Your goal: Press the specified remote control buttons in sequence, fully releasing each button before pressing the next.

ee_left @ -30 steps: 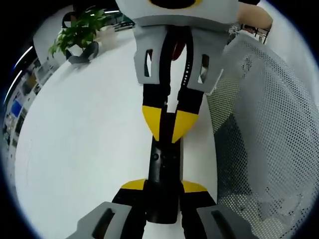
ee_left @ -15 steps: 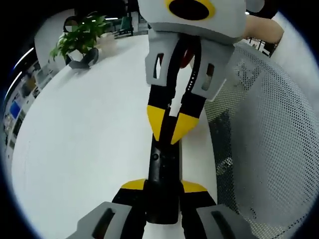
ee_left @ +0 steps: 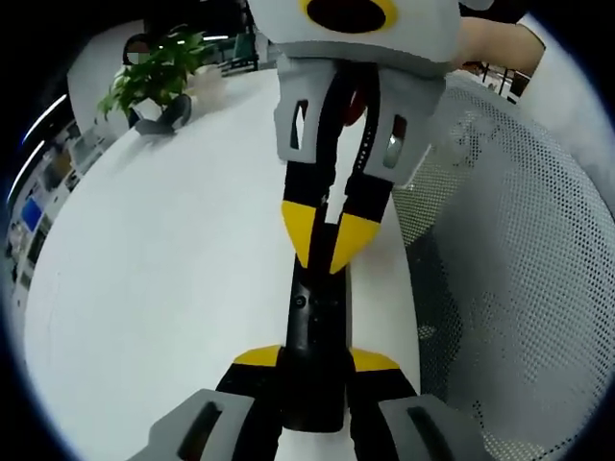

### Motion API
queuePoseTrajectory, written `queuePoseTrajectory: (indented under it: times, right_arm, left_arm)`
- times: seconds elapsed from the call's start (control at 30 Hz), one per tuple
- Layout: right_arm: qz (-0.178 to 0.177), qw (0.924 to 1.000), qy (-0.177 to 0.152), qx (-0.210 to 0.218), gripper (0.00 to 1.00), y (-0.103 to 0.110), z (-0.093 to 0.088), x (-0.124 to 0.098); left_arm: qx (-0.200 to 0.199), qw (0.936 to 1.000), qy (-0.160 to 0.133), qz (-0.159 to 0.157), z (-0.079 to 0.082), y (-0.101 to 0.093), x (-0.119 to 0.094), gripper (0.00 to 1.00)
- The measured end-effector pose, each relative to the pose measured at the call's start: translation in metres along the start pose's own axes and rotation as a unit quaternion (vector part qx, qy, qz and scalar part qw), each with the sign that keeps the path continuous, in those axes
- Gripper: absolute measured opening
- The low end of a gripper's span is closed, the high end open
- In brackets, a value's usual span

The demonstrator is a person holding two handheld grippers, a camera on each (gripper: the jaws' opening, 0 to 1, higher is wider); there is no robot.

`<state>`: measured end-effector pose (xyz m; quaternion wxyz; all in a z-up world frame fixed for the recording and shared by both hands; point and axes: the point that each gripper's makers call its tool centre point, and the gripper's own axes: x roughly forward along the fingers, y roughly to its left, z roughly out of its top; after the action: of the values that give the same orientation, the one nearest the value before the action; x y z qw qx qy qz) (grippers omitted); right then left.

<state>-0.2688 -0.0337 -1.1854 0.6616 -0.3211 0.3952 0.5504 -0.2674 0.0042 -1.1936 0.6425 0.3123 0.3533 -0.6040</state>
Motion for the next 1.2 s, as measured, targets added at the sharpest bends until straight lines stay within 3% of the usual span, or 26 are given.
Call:
queuePoseTrajectory:
  times: [0.07, 0.17, 0.3, 0.47, 0.63, 0.77, 0.87, 0.93, 1.07, 1.2]
  right_arm:
    - [-0.001, 0.9996, 0.021, -0.019, 0.03, 0.001, -0.001, 0.001]
    - [0.006, 0.9975, 0.05, -0.05, 0.03, 0.001, -0.001, 0.001]
    - [0.011, 0.9993, 0.032, -0.019, 0.04, -0.001, -0.002, 0.0]
    - [0.002, 0.9977, 0.02, -0.065, 0.04, 0.002, -0.002, -0.001]
    - [0.006, 0.9993, 0.015, -0.034, 0.04, 0.0, -0.003, -0.003]
    - [-0.005, 0.9982, 0.032, -0.05, 0.0, -0.001, -0.012, -0.007]
    - [-0.007, 0.9979, 0.033, -0.054, 0.0, -0.001, -0.01, -0.005]
    - [-0.011, 0.9974, 0.051, -0.049, 0.0, -0.001, -0.009, -0.004]
    - [-0.019, 0.9917, 0.075, -0.103, 0.0, 0.0, -0.01, -0.003]
    - [-0.014, 0.9939, 0.07, -0.084, 0.0, -0.002, -0.011, -0.004]
  left_arm:
    - [-0.009, 0.9998, -0.019, 0.0, 0.001, 0.0, 0.0, 0.24]
    - [-0.003, 0.9998, -0.019, 0.006, 0.001, -0.001, 0.001, 0.24]
    - [-0.002, 0.9998, -0.019, 0.003, 0.002, 0.0, 0.001, 0.24]
    - [0.0, 0.9998, -0.02, 0.001, 0.003, -0.001, 0.001, 0.24]
    - [-0.01, 0.9995, -0.028, 0.001, 0.003, 0.0, 0.001, 0.24]
    - [-0.018, 0.9989, -0.042, 0.002, 0.002, 0.0, 0.001, 0.24]
    - [-0.019, 0.9988, -0.045, 0.003, 0.003, -0.001, 0.001, 0.24]
    - [-0.017, 0.9988, -0.045, 0.002, 0.003, -0.001, 0.001, 0.24]
    - [-0.011, 0.9991, -0.04, 0.003, 0.003, -0.002, 0.001, 0.24]
    - [-0.017, 0.9988, -0.047, 0.005, 0.004, -0.001, 0.001, 0.24]
